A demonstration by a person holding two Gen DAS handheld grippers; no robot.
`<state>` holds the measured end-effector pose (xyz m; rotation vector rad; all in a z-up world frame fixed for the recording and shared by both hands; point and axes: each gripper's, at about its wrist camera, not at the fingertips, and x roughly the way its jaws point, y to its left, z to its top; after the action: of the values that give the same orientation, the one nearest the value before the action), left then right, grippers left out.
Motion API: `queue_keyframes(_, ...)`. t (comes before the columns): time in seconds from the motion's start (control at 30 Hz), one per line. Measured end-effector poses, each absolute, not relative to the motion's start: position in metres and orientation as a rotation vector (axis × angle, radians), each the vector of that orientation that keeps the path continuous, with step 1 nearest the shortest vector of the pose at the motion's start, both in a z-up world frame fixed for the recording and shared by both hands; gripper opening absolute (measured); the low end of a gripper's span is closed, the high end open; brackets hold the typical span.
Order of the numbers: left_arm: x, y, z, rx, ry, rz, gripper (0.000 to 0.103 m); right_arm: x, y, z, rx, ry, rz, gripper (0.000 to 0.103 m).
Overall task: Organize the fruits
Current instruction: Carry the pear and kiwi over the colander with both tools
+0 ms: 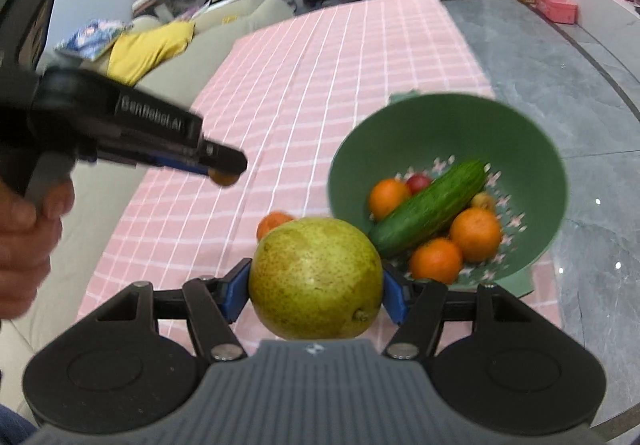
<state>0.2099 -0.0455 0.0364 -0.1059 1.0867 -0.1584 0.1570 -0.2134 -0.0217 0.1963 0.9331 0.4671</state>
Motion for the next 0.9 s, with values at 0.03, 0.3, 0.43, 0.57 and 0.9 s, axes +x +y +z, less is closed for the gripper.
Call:
queue_keyframes(0.03, 0.211, -0.049, 0.037, -0.103, 1.077, -0.158, 0.029, 0.159, -0.218, -0.019, 0.208, 0.924, 0.460, 0.062)
queue_keyframes(0.3, 0.216, -0.083, 0.033, -0.089, 1.041, -0.200, 0.029, 0.180, -0.258, -0.005, 0.254, 0.868, 0.361, 0.062)
queue_keyframes(0.43, 0.215, -0.106, 0.027, -0.010, 1.016, -0.248, 0.029, 0.198, -0.273, -0.009, 0.270, 0.873, 0.304, 0.062)
queue_keyframes(0.57, 0.217, -0.123, 0.015, 0.023, 1.024, -0.276, 0.029, 0.215, -0.283, -0.018, 0.279, 0.909, 0.252, 0.062)
queue_keyframes(0.9, 0.215, -0.130, -0.010, 0.033, 1.040, -0.287, 0.029, 0.234, -0.285, -0.041, 0.295, 0.978, 0.259, 0.062)
